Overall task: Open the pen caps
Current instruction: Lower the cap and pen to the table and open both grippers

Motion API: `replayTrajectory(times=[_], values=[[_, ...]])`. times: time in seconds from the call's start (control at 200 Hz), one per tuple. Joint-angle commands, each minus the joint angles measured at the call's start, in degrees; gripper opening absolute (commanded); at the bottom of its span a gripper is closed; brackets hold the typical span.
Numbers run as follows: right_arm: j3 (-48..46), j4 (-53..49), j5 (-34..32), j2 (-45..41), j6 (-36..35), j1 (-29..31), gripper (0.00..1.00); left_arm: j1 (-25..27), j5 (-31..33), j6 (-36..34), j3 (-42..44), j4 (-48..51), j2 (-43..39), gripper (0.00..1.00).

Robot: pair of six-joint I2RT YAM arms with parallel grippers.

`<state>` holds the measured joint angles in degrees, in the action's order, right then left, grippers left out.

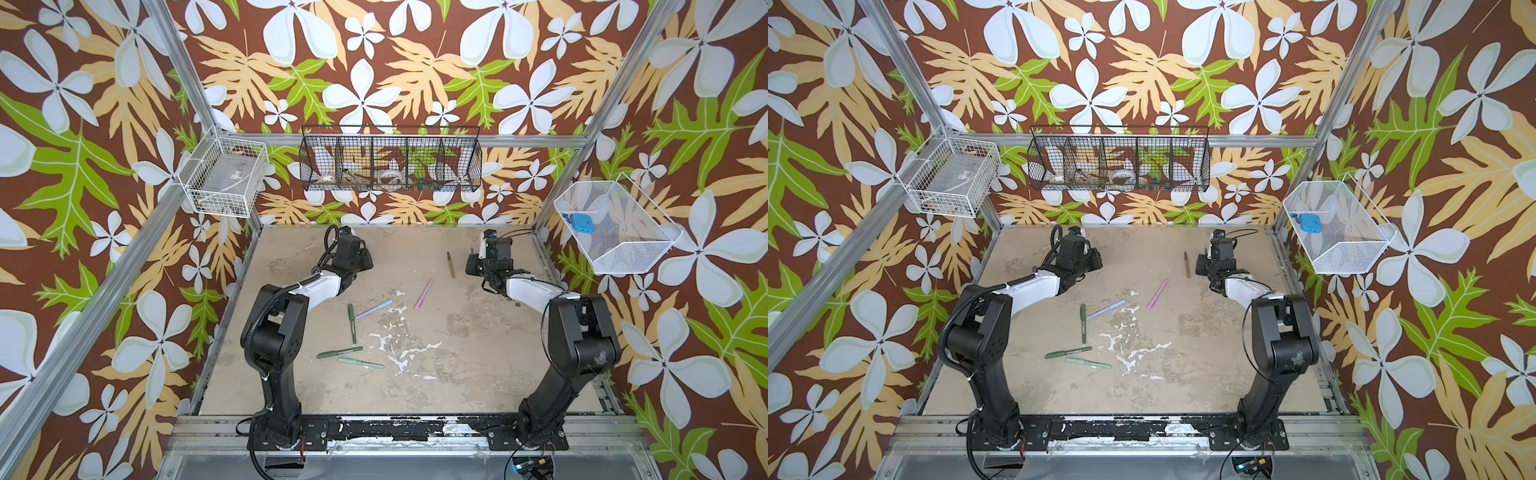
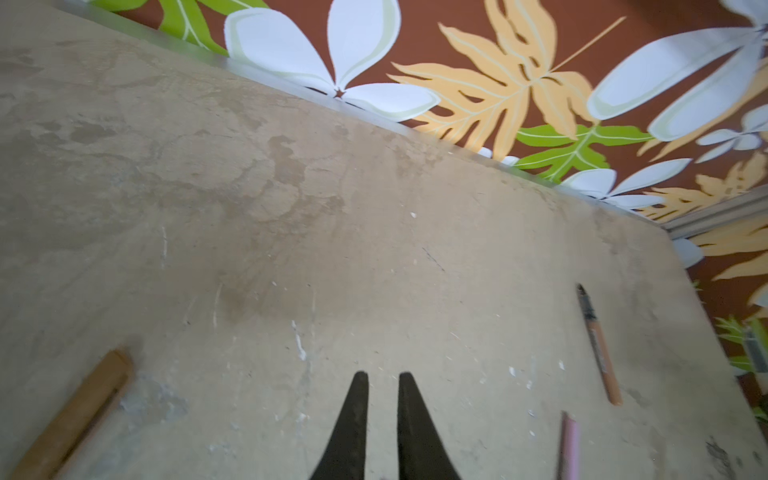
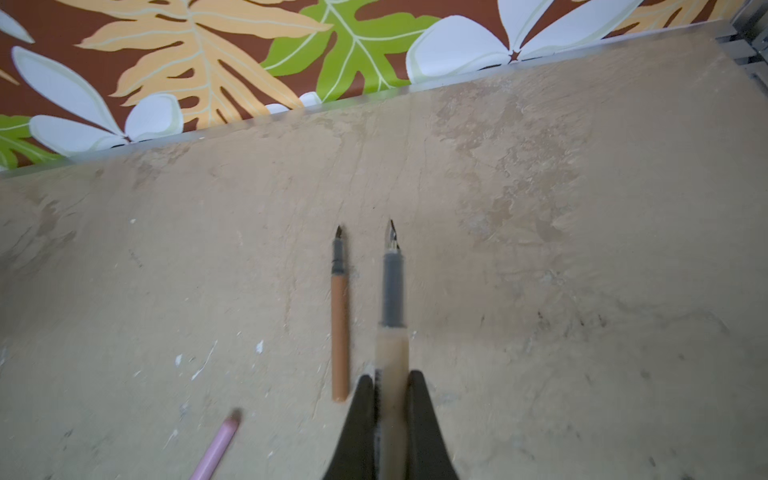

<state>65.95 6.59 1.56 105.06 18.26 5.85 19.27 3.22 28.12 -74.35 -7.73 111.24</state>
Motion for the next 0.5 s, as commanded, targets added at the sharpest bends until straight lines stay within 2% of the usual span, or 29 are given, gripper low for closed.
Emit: replayTrajectory(times=[0.0, 0.215, 0.495], values=[[4.26, -3.2, 2.06, 3.9, 0.2, -0.74, 0.0, -0.06, 0.84, -4.12, -6.31, 7.44, 4.09, 0.0], [9.61, -4.46, 2.71, 9.9, -0.78, -0.84, 0.0, -0.61, 2.49, -6.23, -14.94, 12.39, 11.64, 0.0], [9.32, -3.69, 5.83, 12.81, -1.17, -0.81, 0.0, -2.4, 2.62, -7.16, -14.94, 13.86, 14.11, 0.01]])
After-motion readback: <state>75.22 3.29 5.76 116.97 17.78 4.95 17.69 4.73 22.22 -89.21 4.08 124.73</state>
